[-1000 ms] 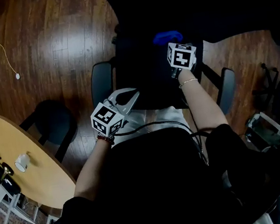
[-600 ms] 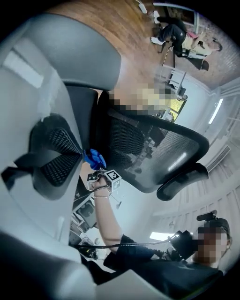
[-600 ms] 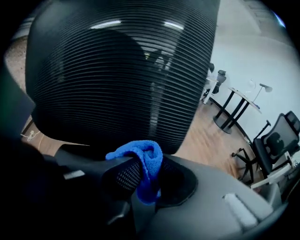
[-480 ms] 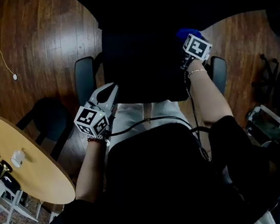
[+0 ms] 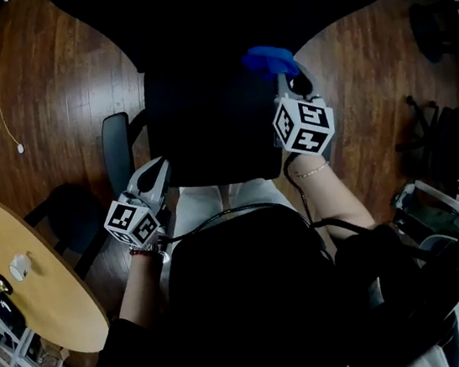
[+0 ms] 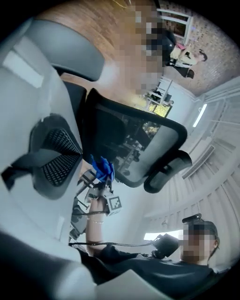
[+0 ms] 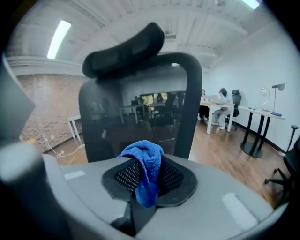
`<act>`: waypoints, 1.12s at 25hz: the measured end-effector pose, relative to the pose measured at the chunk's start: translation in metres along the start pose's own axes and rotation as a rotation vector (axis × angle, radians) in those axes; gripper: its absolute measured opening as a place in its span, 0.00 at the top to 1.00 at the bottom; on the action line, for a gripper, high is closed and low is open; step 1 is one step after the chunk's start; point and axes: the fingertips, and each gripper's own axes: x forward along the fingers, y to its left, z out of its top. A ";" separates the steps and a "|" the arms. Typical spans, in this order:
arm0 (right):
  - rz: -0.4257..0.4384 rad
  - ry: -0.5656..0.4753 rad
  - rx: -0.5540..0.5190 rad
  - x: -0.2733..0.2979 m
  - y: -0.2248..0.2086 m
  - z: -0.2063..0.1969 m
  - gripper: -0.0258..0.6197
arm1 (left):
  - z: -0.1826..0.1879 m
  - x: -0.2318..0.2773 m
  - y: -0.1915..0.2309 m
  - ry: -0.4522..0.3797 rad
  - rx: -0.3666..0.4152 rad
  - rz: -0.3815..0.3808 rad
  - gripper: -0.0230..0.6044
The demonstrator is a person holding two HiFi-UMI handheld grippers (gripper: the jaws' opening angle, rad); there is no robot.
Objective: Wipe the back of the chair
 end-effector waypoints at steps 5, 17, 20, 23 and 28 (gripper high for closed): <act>0.199 -0.196 -0.035 -0.109 0.009 0.107 0.84 | 0.092 -0.028 -0.067 -0.224 0.035 0.028 0.96; 0.276 -0.369 -0.069 -0.258 0.045 0.118 0.84 | 0.163 -0.093 -0.190 -0.482 0.174 -0.140 0.96; 0.210 -0.374 -0.066 -0.294 0.074 0.098 0.84 | 0.161 -0.127 -0.175 -0.481 0.234 -0.183 0.96; 0.126 -0.377 -0.056 -0.327 0.090 0.083 0.84 | 0.135 -0.139 -0.182 -0.421 0.251 -0.275 0.96; 0.072 -0.405 -0.106 -0.375 0.112 0.068 0.84 | 0.097 -0.172 -0.228 -0.379 0.234 -0.397 0.96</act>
